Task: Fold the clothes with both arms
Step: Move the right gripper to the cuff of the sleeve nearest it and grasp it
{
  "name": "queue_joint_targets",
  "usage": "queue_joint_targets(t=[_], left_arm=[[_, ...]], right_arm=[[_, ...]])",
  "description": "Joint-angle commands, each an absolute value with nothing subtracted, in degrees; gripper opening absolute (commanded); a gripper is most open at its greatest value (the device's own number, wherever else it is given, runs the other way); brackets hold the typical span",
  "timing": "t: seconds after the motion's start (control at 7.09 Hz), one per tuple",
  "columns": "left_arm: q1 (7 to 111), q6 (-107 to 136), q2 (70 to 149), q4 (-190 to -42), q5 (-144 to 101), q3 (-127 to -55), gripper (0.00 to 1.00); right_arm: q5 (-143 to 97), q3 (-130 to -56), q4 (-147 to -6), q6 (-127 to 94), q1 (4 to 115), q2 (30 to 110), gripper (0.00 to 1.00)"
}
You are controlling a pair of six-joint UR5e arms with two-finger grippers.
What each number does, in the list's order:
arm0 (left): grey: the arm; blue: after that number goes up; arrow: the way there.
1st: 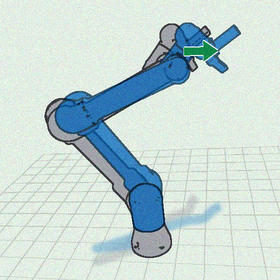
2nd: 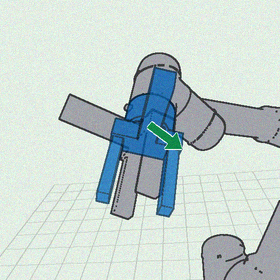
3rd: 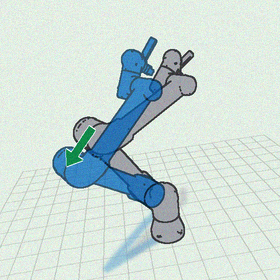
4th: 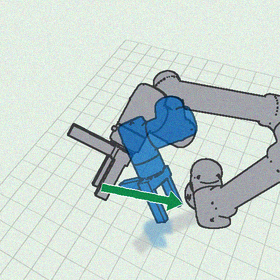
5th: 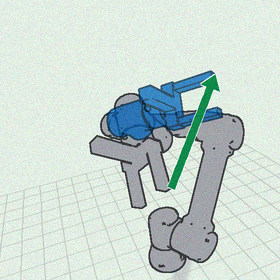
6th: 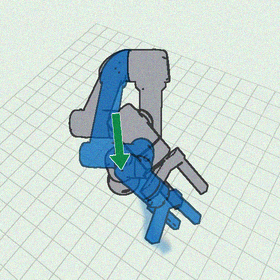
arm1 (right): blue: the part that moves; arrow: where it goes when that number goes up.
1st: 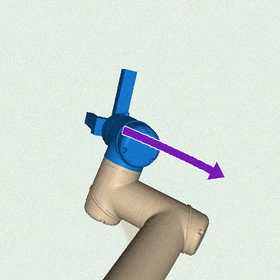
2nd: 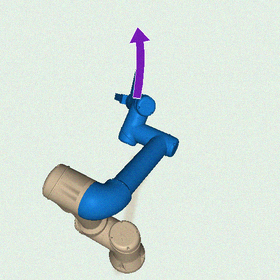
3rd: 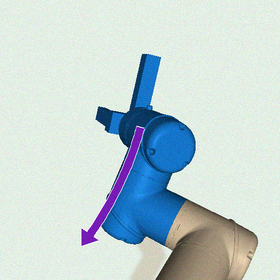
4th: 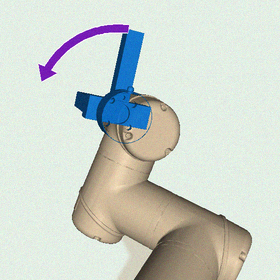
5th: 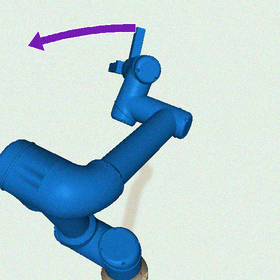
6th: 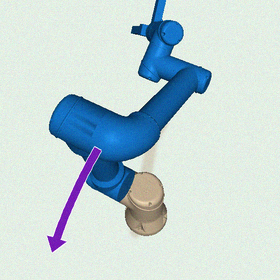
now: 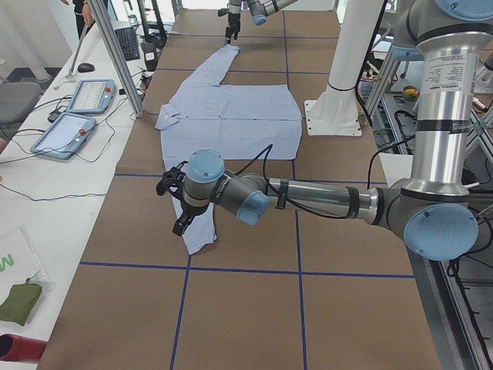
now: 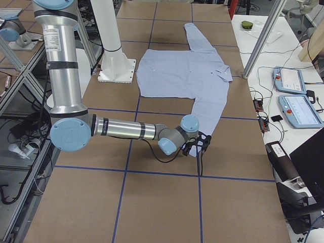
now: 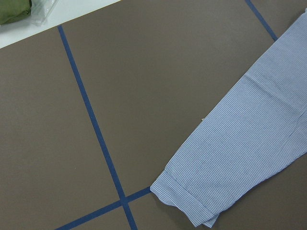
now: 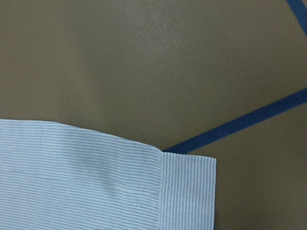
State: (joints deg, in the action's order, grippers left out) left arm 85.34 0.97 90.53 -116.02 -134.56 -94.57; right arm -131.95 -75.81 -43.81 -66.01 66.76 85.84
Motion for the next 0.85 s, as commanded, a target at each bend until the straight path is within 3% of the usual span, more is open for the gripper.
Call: queue_joint_targets(t=[0.0, 0.42, 0.56, 0.71], left_arm=[[85.3, 1.0, 90.5, -116.0, -134.6, -94.6, 1.0], [85.3, 1.0, 90.5, -116.0, -134.6, -94.7, 1.0], [85.4, 1.1, 90.5, -116.0, -134.6, -94.6, 1.0], [85.4, 1.0, 90.5, -116.0, -134.6, -94.6, 1.0]], right_arm=[[-131.9, -75.8, -43.7, -66.3, 65.5, 86.4, 0.95], [-131.9, -75.7, -43.8, -66.3, 64.5, 87.1, 0.94], [-131.8, -75.6, -43.8, -66.3, 64.3, 87.1, 0.9], [-131.8, -75.6, -43.8, -66.3, 64.2, 87.1, 0.8]])
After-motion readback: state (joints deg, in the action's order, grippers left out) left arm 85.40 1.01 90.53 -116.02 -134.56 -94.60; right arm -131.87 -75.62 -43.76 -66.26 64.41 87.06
